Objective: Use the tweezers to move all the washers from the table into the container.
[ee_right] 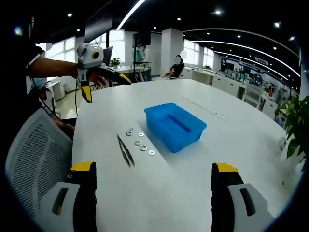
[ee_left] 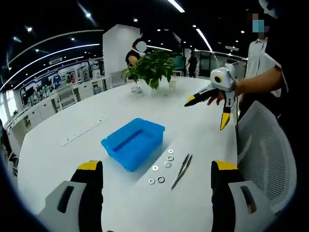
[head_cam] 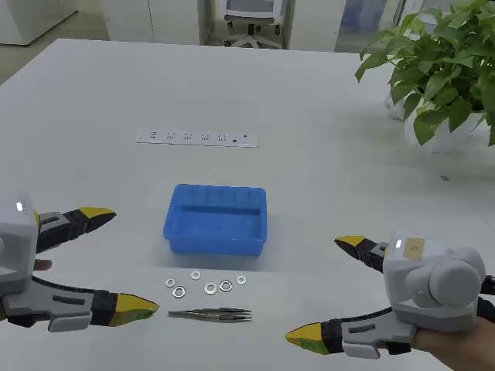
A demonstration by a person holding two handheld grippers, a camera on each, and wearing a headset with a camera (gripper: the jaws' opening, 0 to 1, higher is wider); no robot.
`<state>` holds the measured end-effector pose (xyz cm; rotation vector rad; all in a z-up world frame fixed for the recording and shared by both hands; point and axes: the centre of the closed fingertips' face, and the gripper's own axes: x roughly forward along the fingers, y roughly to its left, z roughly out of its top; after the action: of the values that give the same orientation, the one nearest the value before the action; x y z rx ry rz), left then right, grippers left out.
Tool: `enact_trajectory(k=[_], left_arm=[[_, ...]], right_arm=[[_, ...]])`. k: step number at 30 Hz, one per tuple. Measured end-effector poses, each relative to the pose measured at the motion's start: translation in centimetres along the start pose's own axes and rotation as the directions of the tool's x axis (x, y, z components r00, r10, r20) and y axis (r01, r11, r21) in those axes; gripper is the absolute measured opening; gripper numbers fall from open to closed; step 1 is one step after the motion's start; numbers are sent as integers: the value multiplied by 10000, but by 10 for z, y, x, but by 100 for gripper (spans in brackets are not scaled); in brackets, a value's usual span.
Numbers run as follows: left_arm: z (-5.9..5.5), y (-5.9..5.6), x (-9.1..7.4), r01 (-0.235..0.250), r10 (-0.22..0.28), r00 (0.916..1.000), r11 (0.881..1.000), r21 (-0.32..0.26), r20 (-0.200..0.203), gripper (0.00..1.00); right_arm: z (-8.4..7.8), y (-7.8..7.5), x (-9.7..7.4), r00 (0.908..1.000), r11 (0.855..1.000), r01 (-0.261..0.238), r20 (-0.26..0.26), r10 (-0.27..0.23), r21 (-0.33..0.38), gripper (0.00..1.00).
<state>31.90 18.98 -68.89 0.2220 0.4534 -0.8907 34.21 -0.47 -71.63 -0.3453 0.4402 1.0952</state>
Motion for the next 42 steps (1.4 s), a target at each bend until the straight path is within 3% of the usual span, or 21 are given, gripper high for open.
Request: enact_trajectory(k=[15,42], left_arm=[[6,3,2,-45,44,9996,10000,19,290,99],[1,3,-2,-101,102,9999,9981,610,-5,96]], right_arm=[[-6,-1,-2,10000,10000,-23,-90,22,-61,100],[-2,1,-1,10000,9990,-82,-42,80,-439,98]])
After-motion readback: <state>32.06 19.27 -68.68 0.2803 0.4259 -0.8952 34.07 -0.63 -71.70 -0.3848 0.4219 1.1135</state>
